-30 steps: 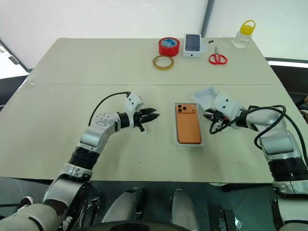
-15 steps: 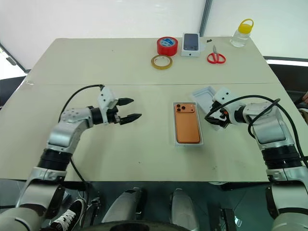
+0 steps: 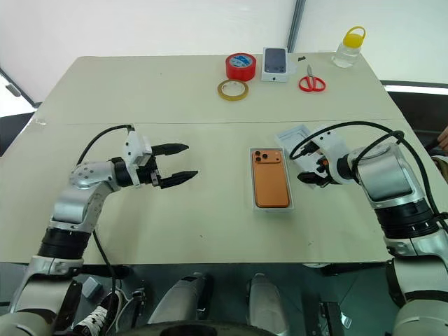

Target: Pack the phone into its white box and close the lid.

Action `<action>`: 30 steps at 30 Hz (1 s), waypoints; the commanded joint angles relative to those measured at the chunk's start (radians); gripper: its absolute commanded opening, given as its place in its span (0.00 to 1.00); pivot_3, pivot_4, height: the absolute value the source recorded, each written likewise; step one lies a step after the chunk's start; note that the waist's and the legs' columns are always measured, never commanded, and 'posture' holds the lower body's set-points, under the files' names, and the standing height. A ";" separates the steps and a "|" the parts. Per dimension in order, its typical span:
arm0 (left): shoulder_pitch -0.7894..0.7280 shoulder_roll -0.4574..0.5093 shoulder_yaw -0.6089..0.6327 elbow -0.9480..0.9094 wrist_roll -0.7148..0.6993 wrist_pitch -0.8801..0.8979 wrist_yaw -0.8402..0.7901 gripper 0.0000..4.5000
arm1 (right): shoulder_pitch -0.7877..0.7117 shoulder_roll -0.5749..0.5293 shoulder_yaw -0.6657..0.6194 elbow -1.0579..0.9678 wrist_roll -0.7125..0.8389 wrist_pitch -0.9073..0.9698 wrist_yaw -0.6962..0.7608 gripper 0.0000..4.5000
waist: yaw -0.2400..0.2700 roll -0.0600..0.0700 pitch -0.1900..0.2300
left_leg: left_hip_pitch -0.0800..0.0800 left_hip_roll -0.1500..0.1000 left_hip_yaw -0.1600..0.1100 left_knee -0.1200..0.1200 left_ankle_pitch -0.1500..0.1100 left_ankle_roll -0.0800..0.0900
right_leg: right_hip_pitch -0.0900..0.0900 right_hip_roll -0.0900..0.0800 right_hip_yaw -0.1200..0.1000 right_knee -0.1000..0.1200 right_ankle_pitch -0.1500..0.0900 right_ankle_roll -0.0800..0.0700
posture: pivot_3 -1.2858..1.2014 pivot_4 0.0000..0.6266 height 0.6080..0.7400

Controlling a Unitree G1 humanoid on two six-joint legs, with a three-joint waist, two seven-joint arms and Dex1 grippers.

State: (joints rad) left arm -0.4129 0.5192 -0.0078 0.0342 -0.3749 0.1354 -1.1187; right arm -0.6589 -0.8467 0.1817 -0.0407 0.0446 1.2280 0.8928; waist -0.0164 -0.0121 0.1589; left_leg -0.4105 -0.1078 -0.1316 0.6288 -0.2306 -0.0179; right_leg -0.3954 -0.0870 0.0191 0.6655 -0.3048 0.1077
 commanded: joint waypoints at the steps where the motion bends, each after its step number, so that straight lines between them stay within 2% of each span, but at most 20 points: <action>1: 0.030 0.034 0.045 -0.055 -0.058 -0.010 -0.043 0.88 | -0.063 -0.016 0.054 -0.037 0.002 0.040 -0.021 0.87 | 0.000 0.000 0.000 | 0.000 0.000 0.000 0.000 0.000 0.000 | 0.000 0.000 0.000 0.000 0.000 0.000 | 0.52 0.24 1.00; 7: 0.062 0.038 0.055 -0.104 -0.117 0.047 -0.034 0.88 | -0.084 -0.015 0.100 -0.034 0.057 0.150 -0.026 0.87 | 0.007 0.000 0.000 | 0.000 0.000 0.000 0.000 -0.001 0.001 | 0.001 0.000 0.000 -0.001 0.000 0.000 | 0.52 0.24 1.00; 22: 0.074 0.022 0.064 -0.190 -0.200 0.130 0.021 0.88 | -0.129 -0.006 0.135 0.080 0.068 0.094 -0.079 0.87 | 0.003 0.000 0.000 | -0.001 0.000 0.000 0.000 -0.001 0.001 | 0.000 0.000 0.000 0.000 0.000 0.000 | 0.52 0.24 1.00; 25: 0.073 0.012 0.061 -0.202 -0.214 0.149 0.043 0.88 | -0.132 0.002 0.127 0.091 0.075 0.116 -0.089 0.67 | 0.003 0.000 0.000 | -0.001 0.000 0.000 0.000 -0.001 0.001 | 0.000 0.000 0.000 0.000 0.000 0.000 | 0.52 0.24 1.00; 30: 0.084 0.006 0.050 -0.220 -0.213 0.154 0.064 0.88 | -0.125 0.010 0.132 0.086 0.086 0.122 -0.110 0.10 | 0.002 0.000 0.000 | -0.001 0.000 0.000 0.000 -0.001 0.001 | 0.000 0.000 0.000 0.000 0.000 0.000 | 0.52 0.24 1.00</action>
State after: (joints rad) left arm -0.3265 0.5270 0.0269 -0.1414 -0.5758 0.2909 -1.0640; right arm -0.7698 -0.8411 0.3148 0.0523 0.1255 1.3487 0.7920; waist -0.0147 -0.0118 0.1592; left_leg -0.4112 -0.1079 -0.1315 0.6296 -0.2312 -0.0169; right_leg -0.3952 -0.0870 0.0188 0.6652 -0.3048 0.1077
